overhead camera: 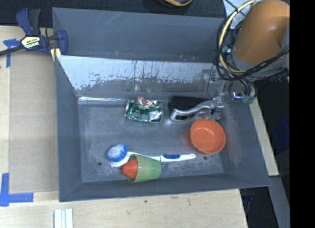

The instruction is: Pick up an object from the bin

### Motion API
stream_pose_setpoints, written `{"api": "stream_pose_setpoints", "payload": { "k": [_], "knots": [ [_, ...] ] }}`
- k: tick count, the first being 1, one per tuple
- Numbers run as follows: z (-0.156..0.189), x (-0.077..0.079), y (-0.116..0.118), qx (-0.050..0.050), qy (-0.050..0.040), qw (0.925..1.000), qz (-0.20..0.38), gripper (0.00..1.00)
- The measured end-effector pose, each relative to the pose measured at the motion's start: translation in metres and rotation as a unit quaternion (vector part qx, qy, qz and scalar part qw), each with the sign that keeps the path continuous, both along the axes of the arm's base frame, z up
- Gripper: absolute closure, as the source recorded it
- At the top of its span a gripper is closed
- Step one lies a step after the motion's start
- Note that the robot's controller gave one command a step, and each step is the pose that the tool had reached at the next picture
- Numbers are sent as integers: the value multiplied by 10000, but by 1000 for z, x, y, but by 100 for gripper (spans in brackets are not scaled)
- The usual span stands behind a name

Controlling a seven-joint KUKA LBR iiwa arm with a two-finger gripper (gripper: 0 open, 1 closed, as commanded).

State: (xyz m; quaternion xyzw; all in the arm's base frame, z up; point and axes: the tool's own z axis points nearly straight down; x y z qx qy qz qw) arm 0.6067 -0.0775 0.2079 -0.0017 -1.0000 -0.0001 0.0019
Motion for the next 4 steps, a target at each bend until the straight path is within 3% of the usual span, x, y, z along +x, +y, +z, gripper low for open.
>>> {"api": "stream_pose_setpoints", "payload": {
  "k": [1, 2, 3, 4],
  "knots": [
    [5, 1, 0, -3, -40, 10000, 12, 0],
    [-122, 21, -44, -7, -87, 9976, 691, 0],
    [-110, 18, -39, -10, -67, 9971, 754, 0],
    [-107, 11, -33, 3, -99, 9940, -1092, 0]
  ]
}}
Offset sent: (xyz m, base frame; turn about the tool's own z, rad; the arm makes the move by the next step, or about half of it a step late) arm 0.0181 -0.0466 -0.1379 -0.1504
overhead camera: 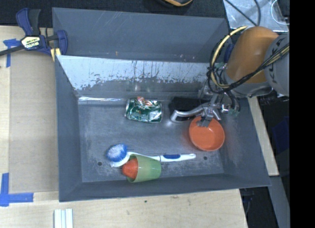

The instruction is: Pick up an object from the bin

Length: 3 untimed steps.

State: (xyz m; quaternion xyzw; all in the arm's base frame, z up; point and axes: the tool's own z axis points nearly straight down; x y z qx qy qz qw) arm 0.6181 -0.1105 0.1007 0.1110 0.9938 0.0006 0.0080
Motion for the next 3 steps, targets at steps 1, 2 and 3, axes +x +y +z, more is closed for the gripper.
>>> {"api": "stream_pose_setpoints", "payload": {
  "k": [1, 2, 3],
  "knots": [
    [-30, 8, -11, -48, 2, 9665, 2566, 0],
    [-30, 1, -8, 45, 45, 9974, -715, 100],
    [-30, 1, -8, 47, 45, 9974, -718, 100]
  ]
}}
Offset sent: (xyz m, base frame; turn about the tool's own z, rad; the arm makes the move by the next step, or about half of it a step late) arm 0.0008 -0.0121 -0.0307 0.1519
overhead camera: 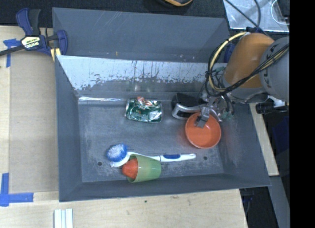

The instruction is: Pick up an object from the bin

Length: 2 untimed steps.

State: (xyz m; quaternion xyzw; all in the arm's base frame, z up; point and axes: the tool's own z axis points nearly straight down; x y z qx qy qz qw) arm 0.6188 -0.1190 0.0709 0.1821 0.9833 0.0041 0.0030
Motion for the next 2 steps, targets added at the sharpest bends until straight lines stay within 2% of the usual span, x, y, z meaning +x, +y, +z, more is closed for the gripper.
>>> {"api": "stream_pose_setpoints", "payload": {
  "k": [1, 2],
  "knots": [
    [2, -1, 0, -2, 3, 10000, 5, 100],
    [19, -4, -1, -8, 44, 10000, -5, 100]
  ]
}}
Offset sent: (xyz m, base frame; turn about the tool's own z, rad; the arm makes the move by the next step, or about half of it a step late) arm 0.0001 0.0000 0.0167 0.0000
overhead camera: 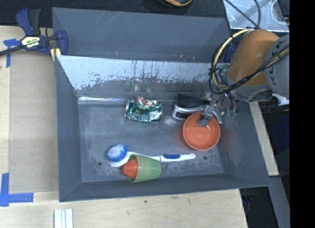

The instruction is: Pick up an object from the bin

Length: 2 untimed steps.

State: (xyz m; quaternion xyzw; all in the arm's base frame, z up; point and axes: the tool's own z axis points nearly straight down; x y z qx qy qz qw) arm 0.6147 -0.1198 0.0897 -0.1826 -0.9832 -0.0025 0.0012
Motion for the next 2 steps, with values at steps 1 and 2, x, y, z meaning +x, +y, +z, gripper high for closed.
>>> {"api": "stream_pose_setpoints", "payload": {
  "k": [1, 2],
  "knots": [
    [24, 2, -1, -9, -35, 10000, -3, 100],
    [31, 1, -1, -8, -29, 10000, 0, 100]
  ]
}}
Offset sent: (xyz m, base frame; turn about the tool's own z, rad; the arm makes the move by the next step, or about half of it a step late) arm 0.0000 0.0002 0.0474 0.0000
